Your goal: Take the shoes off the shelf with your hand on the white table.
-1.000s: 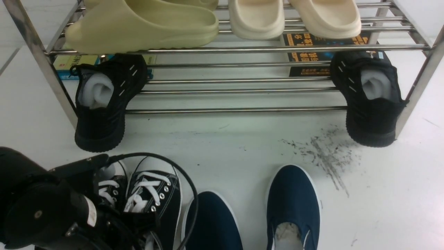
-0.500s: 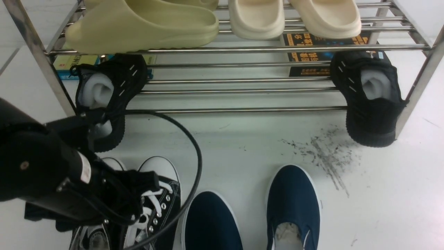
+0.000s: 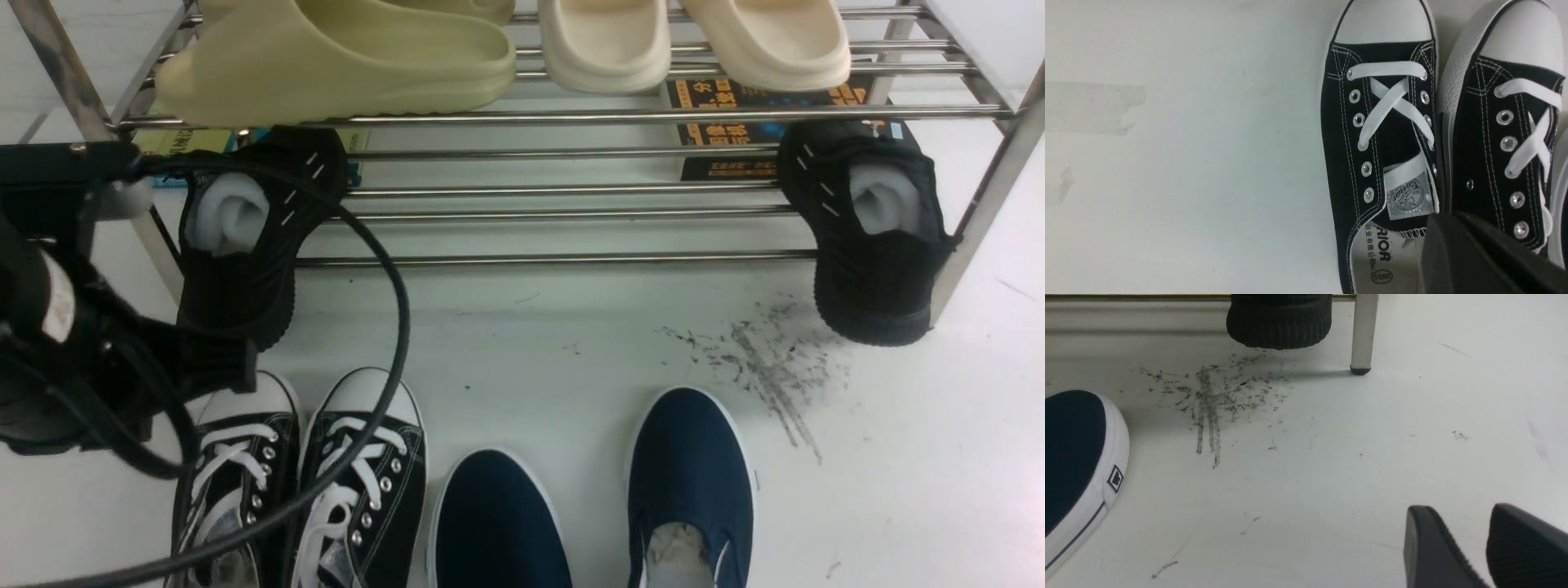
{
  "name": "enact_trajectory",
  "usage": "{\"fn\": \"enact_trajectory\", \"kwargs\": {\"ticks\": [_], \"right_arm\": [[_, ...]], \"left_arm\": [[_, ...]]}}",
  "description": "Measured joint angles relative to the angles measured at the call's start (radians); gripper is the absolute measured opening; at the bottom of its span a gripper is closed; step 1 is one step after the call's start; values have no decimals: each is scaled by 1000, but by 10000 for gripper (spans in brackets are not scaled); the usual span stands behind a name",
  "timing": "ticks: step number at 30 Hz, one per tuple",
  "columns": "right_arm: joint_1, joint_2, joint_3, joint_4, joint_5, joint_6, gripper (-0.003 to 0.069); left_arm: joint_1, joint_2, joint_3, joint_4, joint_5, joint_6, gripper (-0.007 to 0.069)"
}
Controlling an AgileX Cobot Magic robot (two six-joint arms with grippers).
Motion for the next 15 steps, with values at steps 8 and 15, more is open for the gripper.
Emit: {"fn": "enact_trajectory", "kwargs": {"ticks": [8,15], "right_arm": [[0,0,0,0,0,0,237],[0,0,0,0,0,0,237]], "left_arm": [[0,-300,195,-53,0,9,7],[0,-620,490,-179,-319,4,11]]}}
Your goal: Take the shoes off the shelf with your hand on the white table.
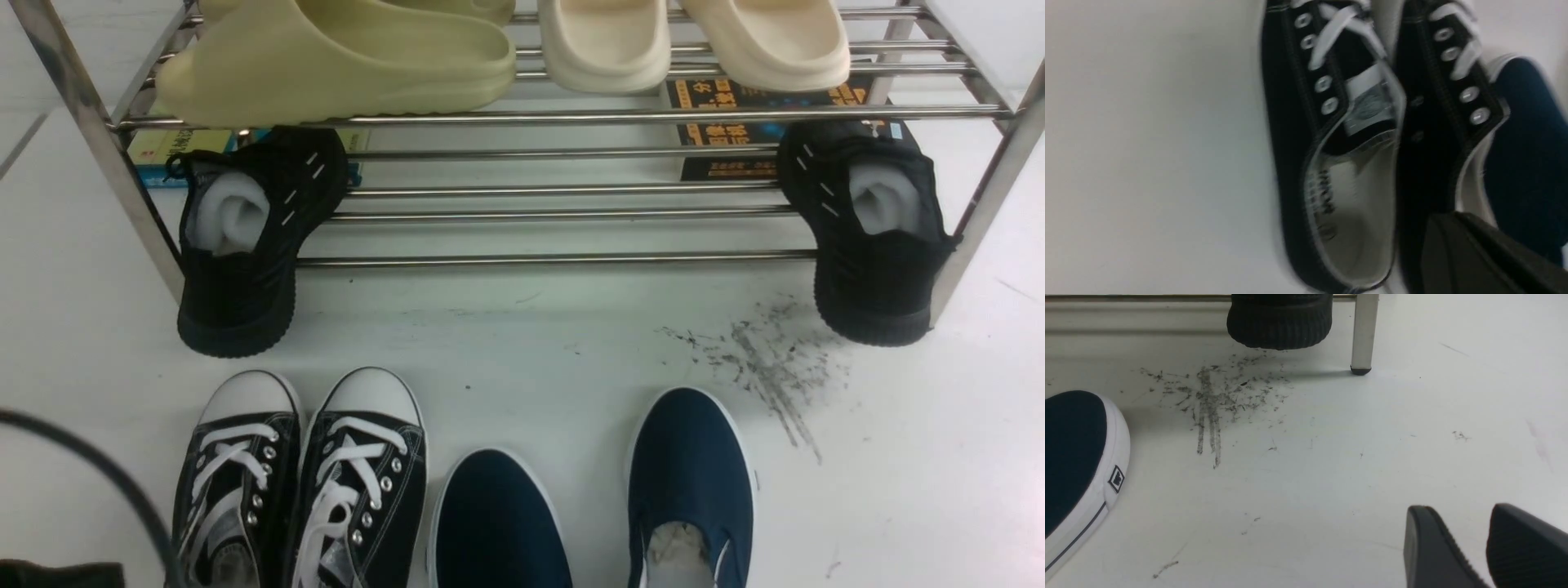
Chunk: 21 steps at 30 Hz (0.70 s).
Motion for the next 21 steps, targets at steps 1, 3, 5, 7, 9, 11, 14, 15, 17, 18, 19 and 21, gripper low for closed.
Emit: {"fn": "enact_trajectory", "kwargs": {"ticks": [1,3,5,7,9,11,14,15,17,18,19,21], "right_arm": [[0,0,0,0,0,0,237],[0,0,0,0,0,0,237],[0,0,0,0,0,0,237],[0,0,0,0,0,0,237],[-1,0,0,0,0,0,237],[-2,0,0,0,0,0,237],[-2,0,0,0,0,0,237],[-2,0,0,0,0,0,237],[-2,0,0,0,0,0,237],[-2,0,0,0,0,0,237],[-2,0,0,0,0,0,237],[-2,0,0,0,0,0,237]], "left_arm": [[0,-67,72,-13,-124,-22,12],[0,-135,148,-18,-267,-54,15],[0,-175,201,-20,-367,-68,17],[0,-211,245,-21,-454,-74,18],[0,-219,268,-21,-501,-77,19],[0,-219,275,-21,-506,-77,19],[0,-219,283,-13,-495,-78,20],[0,-219,283,-11,-491,-78,20],[0,-219,283,6,-467,-78,24],[0,-219,283,9,-458,-78,26],[0,-219,283,9,-456,-78,27],[0,-219,283,14,-443,-78,31]]}}
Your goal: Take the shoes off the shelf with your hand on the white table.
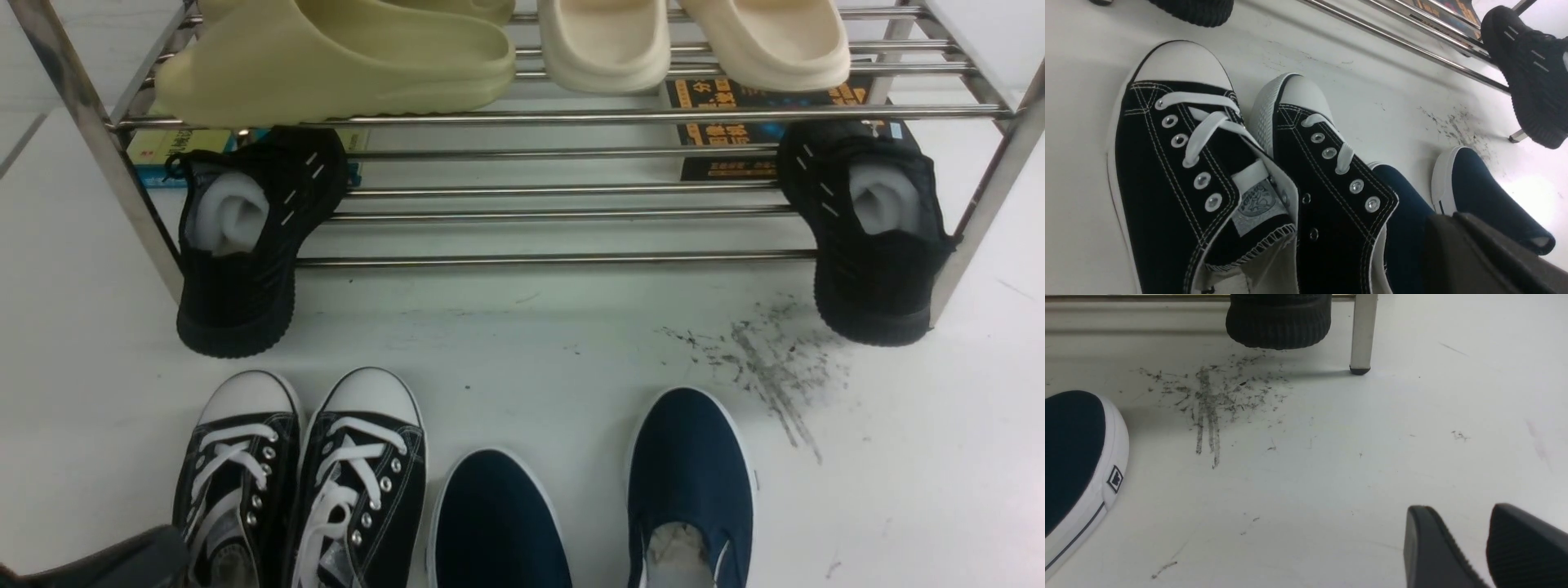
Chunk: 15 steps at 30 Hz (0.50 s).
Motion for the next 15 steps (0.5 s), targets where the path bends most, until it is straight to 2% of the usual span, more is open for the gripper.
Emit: {"fn": "enact_trajectory", "kwargs": {"ticks": [6,12,15], "right_arm": [[0,0,0,0,0,0,237],[0,0,0,0,0,0,237],[0,0,0,0,0,0,237]], "left_arm": [[0,0,14,8,6,0,34],[4,0,116,7,-82,7,37],[43,0,144,-22,-102,42,39]]}}
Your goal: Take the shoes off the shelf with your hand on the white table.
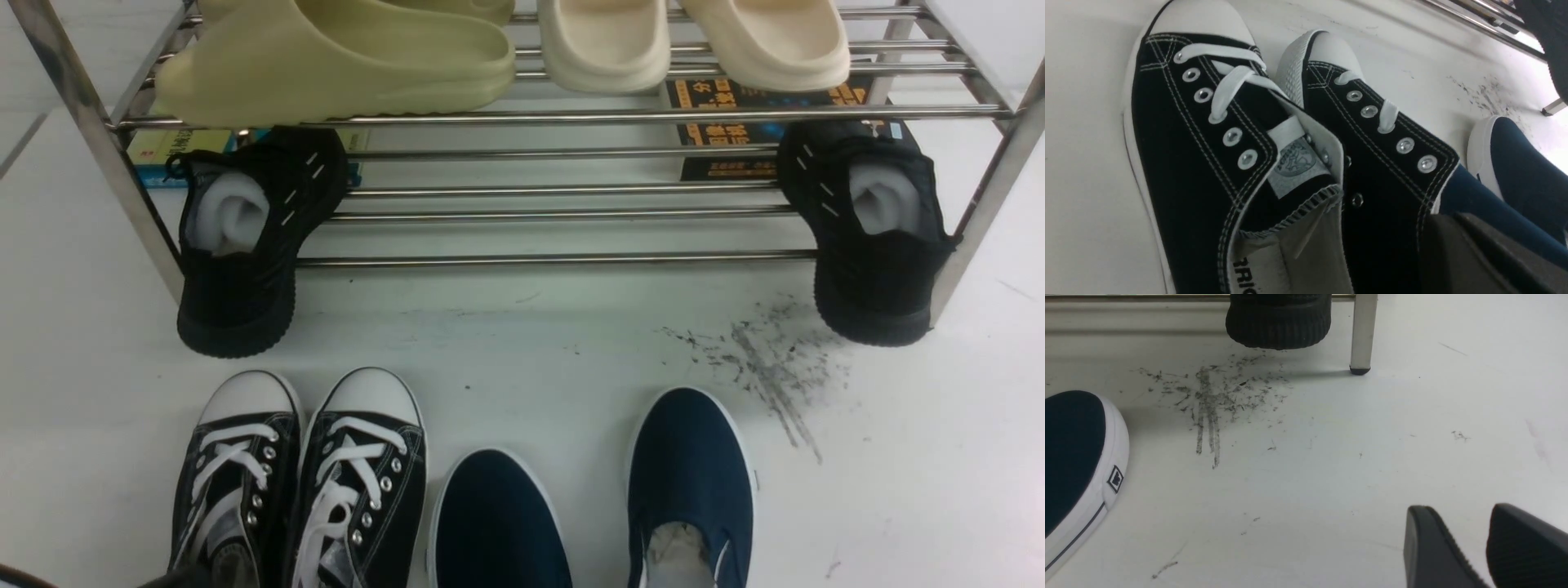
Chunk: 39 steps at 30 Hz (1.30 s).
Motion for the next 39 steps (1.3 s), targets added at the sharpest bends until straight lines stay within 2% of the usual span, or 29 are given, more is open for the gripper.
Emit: {"fn": "enact_trajectory", "kwargs": {"ticks": [8,10,18,23,39], "right_arm": [[0,0,0,0,0,0,237],[0,0,0,0,0,0,237],[-1,0,0,0,0,0,237],[-1,0,0,0,0,0,237],[-1,0,0,0,0,0,237]], "left_arm": [[173,-33,14,-82,-8,255,46],[243,-68,34,-87,-1,315,51],[442,-215,86,-86,103,340,54],[518,-242,109,-76,139,341,59],[513,-243,114,-70,116,398,78]]}}
